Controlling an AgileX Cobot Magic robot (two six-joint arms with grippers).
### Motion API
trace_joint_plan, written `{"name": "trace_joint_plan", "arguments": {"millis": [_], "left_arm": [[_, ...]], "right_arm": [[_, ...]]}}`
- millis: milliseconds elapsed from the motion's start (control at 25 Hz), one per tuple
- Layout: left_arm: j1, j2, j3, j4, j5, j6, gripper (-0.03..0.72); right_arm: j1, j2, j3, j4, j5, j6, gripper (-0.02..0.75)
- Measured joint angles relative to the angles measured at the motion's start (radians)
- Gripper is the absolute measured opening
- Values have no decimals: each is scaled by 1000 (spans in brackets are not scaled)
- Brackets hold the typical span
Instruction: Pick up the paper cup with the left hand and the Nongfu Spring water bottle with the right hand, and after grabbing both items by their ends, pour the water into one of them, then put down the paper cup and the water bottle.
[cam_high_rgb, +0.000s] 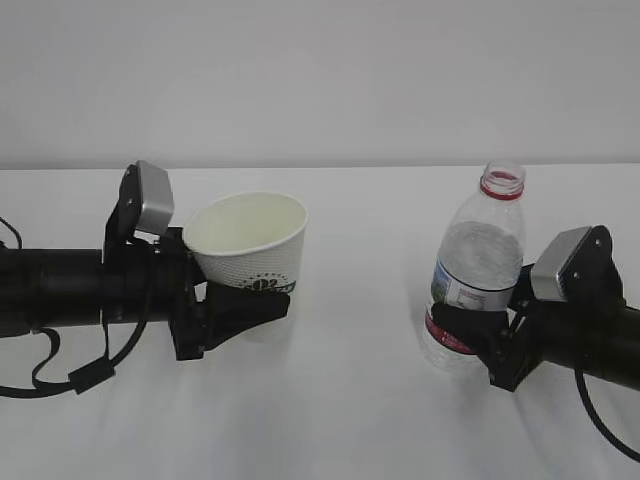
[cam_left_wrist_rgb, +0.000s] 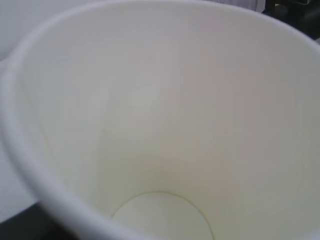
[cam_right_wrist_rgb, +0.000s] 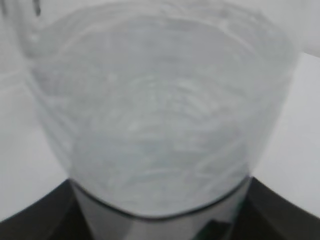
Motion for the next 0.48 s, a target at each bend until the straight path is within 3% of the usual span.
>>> {"name": "trace_joint_plan", "arguments": {"millis": [320, 480], "left_arm": [[-118, 0, 0, -90, 79, 0, 528], [-141, 0, 0, -125, 90, 0, 528]], "right_arm": [[0, 0, -2, 17, 0, 24, 478], [0, -27, 17, 40, 21, 30, 475]]}}
